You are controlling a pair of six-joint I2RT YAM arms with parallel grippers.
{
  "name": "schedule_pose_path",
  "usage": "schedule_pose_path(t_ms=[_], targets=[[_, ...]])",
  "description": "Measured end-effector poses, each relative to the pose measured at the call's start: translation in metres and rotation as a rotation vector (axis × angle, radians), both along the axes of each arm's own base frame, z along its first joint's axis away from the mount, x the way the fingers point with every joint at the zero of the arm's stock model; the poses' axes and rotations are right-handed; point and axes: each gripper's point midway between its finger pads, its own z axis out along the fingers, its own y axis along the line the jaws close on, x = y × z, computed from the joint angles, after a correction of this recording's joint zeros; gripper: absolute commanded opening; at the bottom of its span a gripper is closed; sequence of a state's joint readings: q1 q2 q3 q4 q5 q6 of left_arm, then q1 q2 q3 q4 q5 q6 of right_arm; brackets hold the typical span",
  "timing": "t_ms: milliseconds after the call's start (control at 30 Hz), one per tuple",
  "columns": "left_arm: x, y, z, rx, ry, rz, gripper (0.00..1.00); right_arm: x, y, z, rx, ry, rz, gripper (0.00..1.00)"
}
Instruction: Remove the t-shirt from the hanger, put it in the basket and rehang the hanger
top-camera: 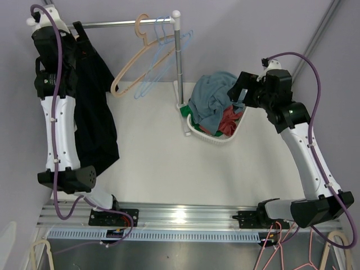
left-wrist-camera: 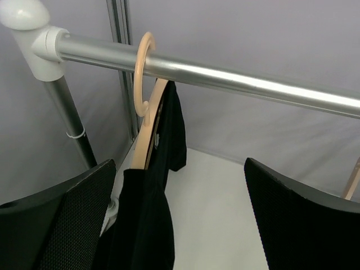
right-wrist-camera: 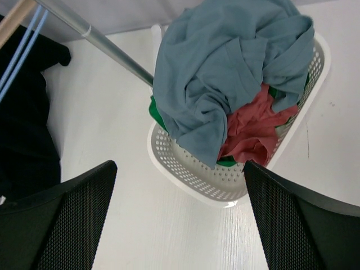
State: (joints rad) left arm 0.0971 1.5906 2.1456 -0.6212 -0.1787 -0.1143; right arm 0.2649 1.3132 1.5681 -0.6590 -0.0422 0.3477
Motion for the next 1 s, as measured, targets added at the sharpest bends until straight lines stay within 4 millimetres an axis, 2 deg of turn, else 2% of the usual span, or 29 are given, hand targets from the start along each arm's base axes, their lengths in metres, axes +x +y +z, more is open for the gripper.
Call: schedule_pose_path(t_ms=[100,267,400,500,567,733,800,933,1000], targets=[[0.003,0.006,-0.008,-0.003,0.026,0.007,1.0,-0.005,0.002,-0.016,-0.007,0.029,0.009,0.99],[0.001,0.023,-0.006,-0.008,0.023,0.031,0.99,-0.01,0.005,-0.04,-0.015,0.074,0.027,0.99],[0.008,0.031,-0.005,-0.006,0.019,0.044,1.0,-0.01,0.008,-0.048,-0.013,0.085,0.038,0.99],[0.023,0.032,-0.004,-0.009,0.02,0.036,0.97,-0.009,0.01,-0.051,-0.01,0.085,0.044,1.0],[0.035,0.035,-0.003,-0.015,0.012,0.033,0.92,-0.008,0.011,-0.051,-0.007,0.082,0.049,0.99],[0.051,0.038,-0.022,-0.037,0.047,0.035,0.8,-0.008,0.015,-0.048,0.003,0.069,0.065,0.99],[0.054,0.038,-0.026,-0.041,0.054,0.035,0.76,-0.007,0.016,-0.047,0.007,0.063,0.071,0.99],[0.056,0.039,-0.027,-0.046,0.056,0.038,0.55,-0.006,0.019,-0.043,0.017,0.048,0.083,0.99],[0.056,0.04,-0.028,-0.048,0.056,0.042,0.52,-0.006,0.019,-0.041,0.02,0.042,0.086,0.99]])
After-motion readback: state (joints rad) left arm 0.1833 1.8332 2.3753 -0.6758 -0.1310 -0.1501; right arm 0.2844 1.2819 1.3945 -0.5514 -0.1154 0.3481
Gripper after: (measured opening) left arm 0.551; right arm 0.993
